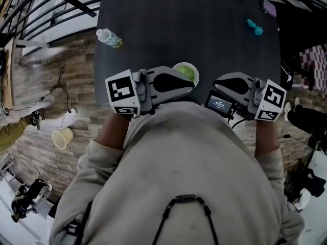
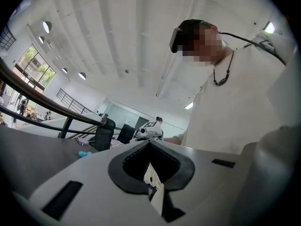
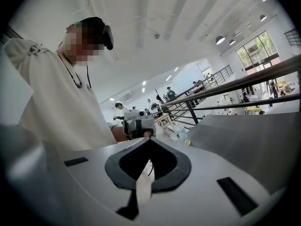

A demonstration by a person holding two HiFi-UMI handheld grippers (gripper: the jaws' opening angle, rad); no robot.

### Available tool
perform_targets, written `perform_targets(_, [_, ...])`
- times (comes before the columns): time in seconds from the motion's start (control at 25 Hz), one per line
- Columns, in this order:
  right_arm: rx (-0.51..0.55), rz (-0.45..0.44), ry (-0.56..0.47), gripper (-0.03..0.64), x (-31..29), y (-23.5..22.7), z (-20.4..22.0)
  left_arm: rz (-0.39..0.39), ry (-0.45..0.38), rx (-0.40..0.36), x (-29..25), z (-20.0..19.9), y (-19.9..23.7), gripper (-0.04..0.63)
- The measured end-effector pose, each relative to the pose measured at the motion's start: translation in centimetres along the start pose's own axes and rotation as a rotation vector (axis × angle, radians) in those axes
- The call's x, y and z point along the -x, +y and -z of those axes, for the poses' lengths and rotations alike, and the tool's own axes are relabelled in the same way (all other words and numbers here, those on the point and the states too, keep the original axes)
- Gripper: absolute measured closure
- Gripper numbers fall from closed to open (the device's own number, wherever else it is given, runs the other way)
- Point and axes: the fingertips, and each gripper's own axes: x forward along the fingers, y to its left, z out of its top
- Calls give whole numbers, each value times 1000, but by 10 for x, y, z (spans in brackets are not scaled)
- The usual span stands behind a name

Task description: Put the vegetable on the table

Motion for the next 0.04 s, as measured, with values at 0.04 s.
perform_targets(0.04, [-1,-2,-1,601,-1,1,0,-2,1,2,1,1,0,589])
